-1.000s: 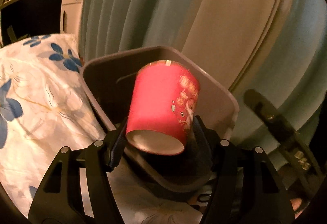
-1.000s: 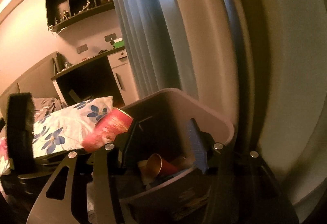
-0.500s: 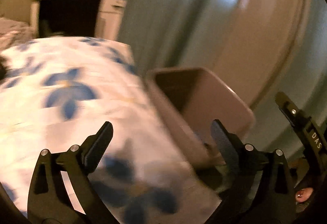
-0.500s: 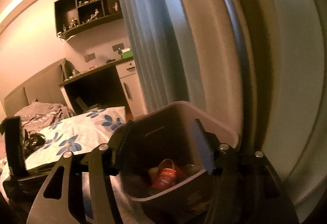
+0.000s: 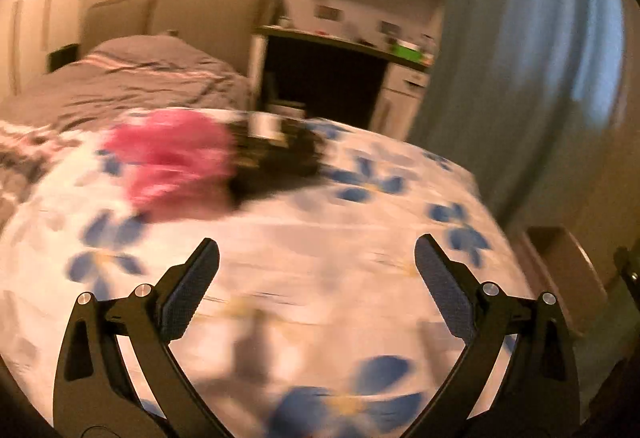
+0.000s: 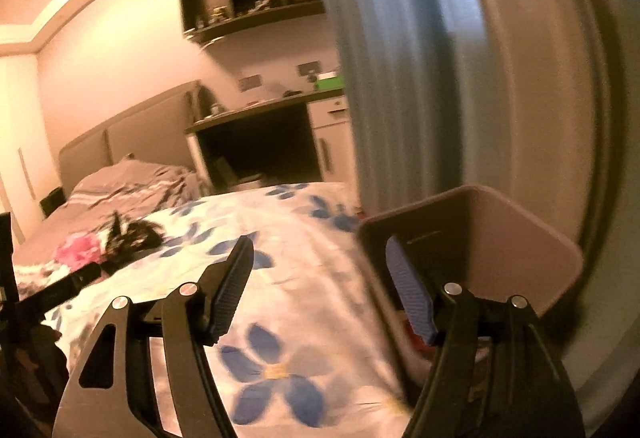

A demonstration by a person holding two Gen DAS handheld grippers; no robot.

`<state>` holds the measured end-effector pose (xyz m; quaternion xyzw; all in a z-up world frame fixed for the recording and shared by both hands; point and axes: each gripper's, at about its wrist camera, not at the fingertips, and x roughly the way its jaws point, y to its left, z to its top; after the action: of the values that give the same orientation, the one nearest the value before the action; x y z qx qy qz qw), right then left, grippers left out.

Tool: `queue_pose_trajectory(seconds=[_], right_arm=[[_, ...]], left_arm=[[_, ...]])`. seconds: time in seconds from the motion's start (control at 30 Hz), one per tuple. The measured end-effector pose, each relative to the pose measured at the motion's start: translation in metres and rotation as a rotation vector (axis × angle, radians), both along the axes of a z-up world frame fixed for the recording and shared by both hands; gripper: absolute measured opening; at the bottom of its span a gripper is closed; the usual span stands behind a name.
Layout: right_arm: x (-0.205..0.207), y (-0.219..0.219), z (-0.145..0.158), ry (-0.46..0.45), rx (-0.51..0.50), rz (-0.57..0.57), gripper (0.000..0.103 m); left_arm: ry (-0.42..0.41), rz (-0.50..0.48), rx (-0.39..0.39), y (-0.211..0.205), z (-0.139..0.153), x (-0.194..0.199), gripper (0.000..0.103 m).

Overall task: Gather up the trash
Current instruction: 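Move both open tools back over the pink and black bags on the bed, then grasp the pink plastic bag with the left tool while the right tool grasps the black bag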

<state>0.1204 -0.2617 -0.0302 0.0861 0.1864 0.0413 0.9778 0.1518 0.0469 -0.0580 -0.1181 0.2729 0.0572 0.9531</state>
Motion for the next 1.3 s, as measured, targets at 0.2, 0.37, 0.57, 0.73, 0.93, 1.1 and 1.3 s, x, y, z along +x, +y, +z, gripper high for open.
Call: queue_pose_trajectory(seconds=[0.2, 0.37, 0.57, 0.73, 0.93, 1.1, 1.3], right_arm=[[0.015, 0.056, -0.001, 0.018, -0.022, 0.105, 0.068], [0.026, 0.100, 0.001, 0.023, -0.038, 0.182, 0.068], [0.046, 0.143, 0.011, -0.001, -0.086, 0.246, 0.068], [0.076, 0.182, 0.017, 0.002, -0.107, 0.307, 0.068], [0.117, 0.234, 0.011, 0.045, -0.135, 0.367, 0.063], [0.150, 0.268, -0.008, 0.126, -0.145, 0.394, 0.057], [0.182, 0.285, -0.022, 0.222, -0.112, 0.395, 0.049]], left_arm=[[-0.026, 0.100, -0.005, 0.068, 0.010, -0.013, 0.097], [-0.044, 0.111, -0.042, 0.106, 0.014, 0.006, 0.097], [0.000, 0.096, -0.111, 0.133, 0.000, 0.045, 0.097], [-0.008, 0.033, -0.233, 0.144, -0.013, 0.061, 0.096], [0.036, -0.042, -0.303, 0.147, -0.031, 0.075, 0.045], [0.045, -0.053, -0.332, 0.150, -0.036, 0.076, 0.000], [0.000, -0.047, -0.266, 0.154, -0.027, 0.062, 0.000]])
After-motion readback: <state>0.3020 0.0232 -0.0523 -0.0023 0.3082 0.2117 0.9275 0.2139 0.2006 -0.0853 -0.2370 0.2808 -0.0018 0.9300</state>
